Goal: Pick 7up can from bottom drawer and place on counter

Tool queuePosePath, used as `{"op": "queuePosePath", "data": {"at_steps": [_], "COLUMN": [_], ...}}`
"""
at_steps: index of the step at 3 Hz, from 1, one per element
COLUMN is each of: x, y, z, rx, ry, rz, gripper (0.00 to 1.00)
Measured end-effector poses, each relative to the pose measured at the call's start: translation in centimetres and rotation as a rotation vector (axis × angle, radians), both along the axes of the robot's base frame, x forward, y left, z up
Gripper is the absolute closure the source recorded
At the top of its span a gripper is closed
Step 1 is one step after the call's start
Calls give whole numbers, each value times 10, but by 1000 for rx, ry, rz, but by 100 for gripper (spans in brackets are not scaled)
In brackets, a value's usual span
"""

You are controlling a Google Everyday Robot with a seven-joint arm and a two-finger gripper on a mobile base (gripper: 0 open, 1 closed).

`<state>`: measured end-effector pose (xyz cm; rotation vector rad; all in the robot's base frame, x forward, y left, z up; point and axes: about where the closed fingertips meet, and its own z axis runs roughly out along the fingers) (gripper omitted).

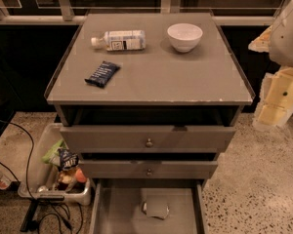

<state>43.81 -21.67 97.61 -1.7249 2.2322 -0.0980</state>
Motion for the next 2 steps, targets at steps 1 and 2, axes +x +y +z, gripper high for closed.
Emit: {"op": "queuePosePath", "data": {"at_steps": [1,2], "x": [0,-3], "y": [0,0], "z": [0,-10], "rx": [0,13], "ry": [0,9], "rz": [0,5], "gripper": [0,0]}}
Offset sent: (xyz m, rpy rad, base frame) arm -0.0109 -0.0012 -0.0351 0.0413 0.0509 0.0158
